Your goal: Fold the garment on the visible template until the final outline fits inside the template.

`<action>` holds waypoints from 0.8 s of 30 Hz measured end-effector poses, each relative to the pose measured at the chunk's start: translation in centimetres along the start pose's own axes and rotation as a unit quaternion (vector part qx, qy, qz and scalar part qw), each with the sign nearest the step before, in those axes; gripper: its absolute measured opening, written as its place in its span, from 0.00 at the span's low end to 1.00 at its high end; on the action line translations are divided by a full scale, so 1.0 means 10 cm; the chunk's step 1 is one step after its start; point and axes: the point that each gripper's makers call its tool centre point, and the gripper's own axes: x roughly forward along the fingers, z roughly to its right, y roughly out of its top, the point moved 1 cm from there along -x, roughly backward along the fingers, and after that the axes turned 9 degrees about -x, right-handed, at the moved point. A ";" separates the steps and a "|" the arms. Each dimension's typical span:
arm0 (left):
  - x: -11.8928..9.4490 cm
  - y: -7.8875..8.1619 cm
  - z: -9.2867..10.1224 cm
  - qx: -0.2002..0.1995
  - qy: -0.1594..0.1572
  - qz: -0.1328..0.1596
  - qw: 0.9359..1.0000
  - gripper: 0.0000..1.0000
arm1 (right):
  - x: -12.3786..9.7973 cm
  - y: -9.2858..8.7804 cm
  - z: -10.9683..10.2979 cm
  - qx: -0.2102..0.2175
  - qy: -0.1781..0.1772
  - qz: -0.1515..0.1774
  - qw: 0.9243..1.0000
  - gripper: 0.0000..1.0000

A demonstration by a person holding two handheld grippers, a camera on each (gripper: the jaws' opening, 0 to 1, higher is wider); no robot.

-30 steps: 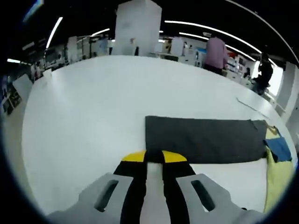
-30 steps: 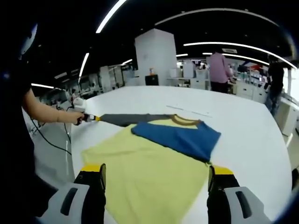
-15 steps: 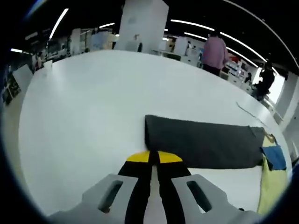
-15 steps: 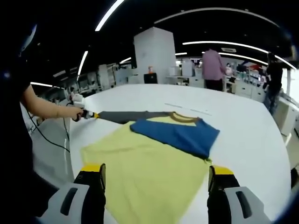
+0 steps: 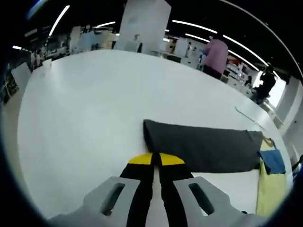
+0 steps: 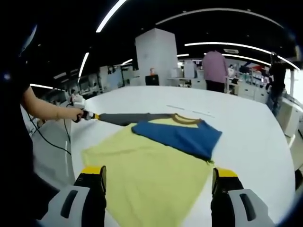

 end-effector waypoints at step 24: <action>-0.17 0.28 0.60 0.004 -0.093 0.024 0.995 0.01 | 0.00 0.01 -0.07 -0.007 0.011 0.002 1.000 0.97</action>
